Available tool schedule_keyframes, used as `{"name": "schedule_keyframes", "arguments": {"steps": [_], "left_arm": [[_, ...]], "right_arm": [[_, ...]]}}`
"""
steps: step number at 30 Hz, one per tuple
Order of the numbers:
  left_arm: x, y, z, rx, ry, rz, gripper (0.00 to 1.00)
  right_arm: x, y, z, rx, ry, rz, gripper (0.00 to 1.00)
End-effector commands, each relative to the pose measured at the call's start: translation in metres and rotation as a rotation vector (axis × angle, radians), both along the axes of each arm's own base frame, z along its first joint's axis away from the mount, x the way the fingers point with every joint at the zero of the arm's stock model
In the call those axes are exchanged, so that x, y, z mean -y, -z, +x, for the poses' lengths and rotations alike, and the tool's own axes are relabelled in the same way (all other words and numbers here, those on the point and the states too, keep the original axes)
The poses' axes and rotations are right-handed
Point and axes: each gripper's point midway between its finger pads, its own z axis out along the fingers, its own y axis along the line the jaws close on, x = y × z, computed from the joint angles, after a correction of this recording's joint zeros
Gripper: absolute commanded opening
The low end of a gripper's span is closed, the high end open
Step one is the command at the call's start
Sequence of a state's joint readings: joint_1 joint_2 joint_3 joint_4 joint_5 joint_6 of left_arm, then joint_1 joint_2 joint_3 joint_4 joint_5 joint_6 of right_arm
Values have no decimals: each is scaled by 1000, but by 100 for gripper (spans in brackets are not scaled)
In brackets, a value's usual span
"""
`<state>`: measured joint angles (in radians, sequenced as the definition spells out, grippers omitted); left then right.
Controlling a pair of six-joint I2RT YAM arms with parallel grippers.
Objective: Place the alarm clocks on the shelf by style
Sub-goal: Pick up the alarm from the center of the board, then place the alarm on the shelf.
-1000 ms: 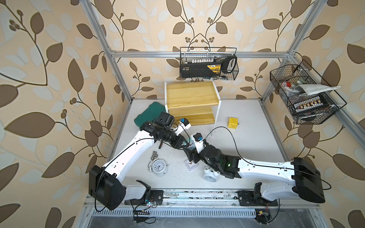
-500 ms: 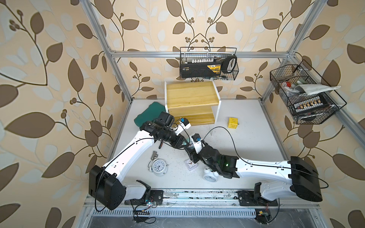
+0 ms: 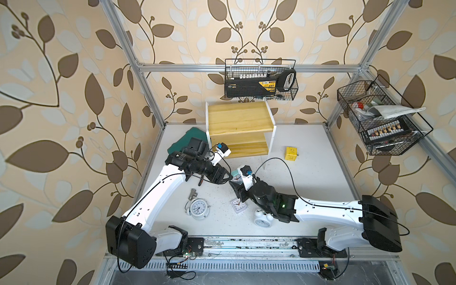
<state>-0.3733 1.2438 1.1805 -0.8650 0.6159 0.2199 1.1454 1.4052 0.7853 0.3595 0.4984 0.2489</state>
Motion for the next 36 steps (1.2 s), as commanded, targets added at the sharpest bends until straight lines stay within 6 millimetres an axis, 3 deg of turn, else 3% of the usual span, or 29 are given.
{"name": "schedule_keyframes", "arguments": {"steps": [1,7,14,19,30,36], "left_arm": [[-19,1,11,62,-49,27,70],[-48,14,29,73,-171,70,71],[-84,28,47,72,-327,118,71],[-98,35,53,71,-393,141,72],[-124,41,55,0,-490,33,72],[-124,40,55,1,-484,19,72]], "right_arm": [[1,-16,16,51,80,58,46],[-6,-35,36,146,174,82,50],[-13,-61,55,317,281,174,42],[-32,-68,67,371,308,167,42],[-44,-56,110,319,366,146,40],[-53,-46,130,289,367,126,41]]}}
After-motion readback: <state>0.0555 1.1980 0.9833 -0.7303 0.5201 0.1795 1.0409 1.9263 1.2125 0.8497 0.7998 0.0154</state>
